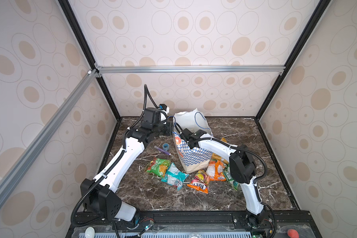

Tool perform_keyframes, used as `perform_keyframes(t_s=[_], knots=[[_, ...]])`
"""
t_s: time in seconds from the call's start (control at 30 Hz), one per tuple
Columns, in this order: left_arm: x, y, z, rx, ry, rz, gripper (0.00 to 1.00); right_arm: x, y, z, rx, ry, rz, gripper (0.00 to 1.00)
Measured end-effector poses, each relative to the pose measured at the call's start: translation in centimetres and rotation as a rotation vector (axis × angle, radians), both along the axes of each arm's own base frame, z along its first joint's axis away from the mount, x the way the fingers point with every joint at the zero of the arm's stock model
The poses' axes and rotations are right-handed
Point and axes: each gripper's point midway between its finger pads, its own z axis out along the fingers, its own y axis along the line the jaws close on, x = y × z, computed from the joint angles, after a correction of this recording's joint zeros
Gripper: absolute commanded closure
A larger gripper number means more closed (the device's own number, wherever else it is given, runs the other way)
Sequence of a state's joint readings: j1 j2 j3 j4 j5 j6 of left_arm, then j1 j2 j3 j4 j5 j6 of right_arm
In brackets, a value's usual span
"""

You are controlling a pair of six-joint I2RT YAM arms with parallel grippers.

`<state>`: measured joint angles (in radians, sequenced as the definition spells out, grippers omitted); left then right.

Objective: Take the snacks out of the paper bag
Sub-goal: Pick up the snack from the paper bag.

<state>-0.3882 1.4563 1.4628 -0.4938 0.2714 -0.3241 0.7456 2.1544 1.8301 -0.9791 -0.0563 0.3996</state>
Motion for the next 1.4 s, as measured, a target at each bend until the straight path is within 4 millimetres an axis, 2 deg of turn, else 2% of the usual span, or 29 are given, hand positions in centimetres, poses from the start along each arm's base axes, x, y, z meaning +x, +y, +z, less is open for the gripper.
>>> perform_keyframes(t_s=[0.1,0.27,0.43,0.77,1.0,1.23,1.4], knots=[[0.0,0.0,0.1,-0.001,-0.003,0.001,1.00,0.4,0.1,1.8,0.021,-0.039,-0.002,1.00],[-0.1,0.1,0.3,-0.001,-0.008,0.003,0.98,1.9,1.1,6.0,0.085,-0.136,-0.007,1.00],[-0.4,0.2,0.8,-0.005,-0.019,0.003,0.87,2.5,1.2,10.2,0.136,-0.221,-0.015,1.00],[-1.4,0.7,3.2,-0.024,-0.075,0.006,0.60,3.2,1.0,16.7,0.206,-0.344,-0.031,1.00],[-2.9,1.0,5.8,-0.073,-0.138,-0.004,0.44,3.1,0.3,20.6,0.252,-0.427,-0.045,1.00],[-5.1,0.8,7.3,-0.148,-0.175,-0.041,0.29,3.1,0.4,22.2,0.279,-0.452,-0.046,1.00],[-7.5,0.7,9.2,-0.231,-0.224,-0.088,0.23,3.3,1.3,26.1,0.374,-0.508,-0.039,1.00]])
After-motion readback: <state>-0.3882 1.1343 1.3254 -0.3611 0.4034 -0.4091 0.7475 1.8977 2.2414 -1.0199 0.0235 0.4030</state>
